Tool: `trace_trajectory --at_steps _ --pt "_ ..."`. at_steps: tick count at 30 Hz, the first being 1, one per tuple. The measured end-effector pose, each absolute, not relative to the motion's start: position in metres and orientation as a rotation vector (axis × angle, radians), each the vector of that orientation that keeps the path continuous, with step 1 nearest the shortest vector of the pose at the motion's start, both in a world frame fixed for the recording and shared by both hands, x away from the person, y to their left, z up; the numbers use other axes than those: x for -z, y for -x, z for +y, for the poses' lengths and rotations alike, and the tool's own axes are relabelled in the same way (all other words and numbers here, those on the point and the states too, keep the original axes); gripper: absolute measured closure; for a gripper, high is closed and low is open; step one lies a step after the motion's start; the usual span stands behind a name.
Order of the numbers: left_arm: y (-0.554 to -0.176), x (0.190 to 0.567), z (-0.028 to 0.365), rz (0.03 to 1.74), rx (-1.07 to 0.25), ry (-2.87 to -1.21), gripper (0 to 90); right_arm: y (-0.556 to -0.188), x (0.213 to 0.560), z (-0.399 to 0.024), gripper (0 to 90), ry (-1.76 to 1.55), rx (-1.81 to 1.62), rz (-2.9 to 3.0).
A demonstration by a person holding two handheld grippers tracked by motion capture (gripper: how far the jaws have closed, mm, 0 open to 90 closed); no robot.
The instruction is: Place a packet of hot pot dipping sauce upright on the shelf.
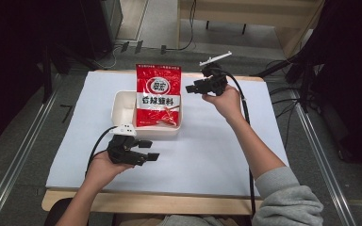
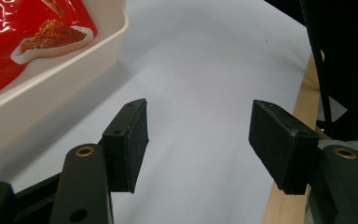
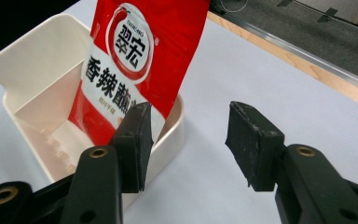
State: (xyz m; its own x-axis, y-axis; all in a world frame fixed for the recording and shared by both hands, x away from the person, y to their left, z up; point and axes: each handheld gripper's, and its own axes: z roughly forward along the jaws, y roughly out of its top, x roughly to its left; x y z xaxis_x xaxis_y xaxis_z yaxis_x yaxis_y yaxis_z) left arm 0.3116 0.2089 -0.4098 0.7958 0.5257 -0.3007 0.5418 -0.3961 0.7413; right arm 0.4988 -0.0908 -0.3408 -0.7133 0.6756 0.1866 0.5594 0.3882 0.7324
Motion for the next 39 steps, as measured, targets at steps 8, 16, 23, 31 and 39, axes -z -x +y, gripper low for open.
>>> trace_trajectory --at_steps 8,16,23,31,39 --pt "-0.312 0.409 0.210 0.797 0.009 -2.060 38.5 -0.468 0.341 -0.109 47.6 -1.029 -1.232 2.498" --pt "-0.313 0.409 0.210 0.797 0.009 -2.059 38.5 -0.434 0.355 -0.120 46.2 -1.005 -1.232 2.535" --pt "-0.314 0.409 0.211 0.801 0.003 -2.063 38.3 -0.394 0.369 -0.137 43.9 -0.974 -1.274 2.533" --pt "-0.315 0.409 0.208 0.789 0.007 -2.073 37.5 -0.367 0.390 -0.154 42.4 -0.961 -1.281 2.538" --pt "-0.314 0.410 0.206 0.767 -0.002 -2.097 36.5 -0.336 0.426 -0.165 38.2 -0.986 -1.299 2.528"
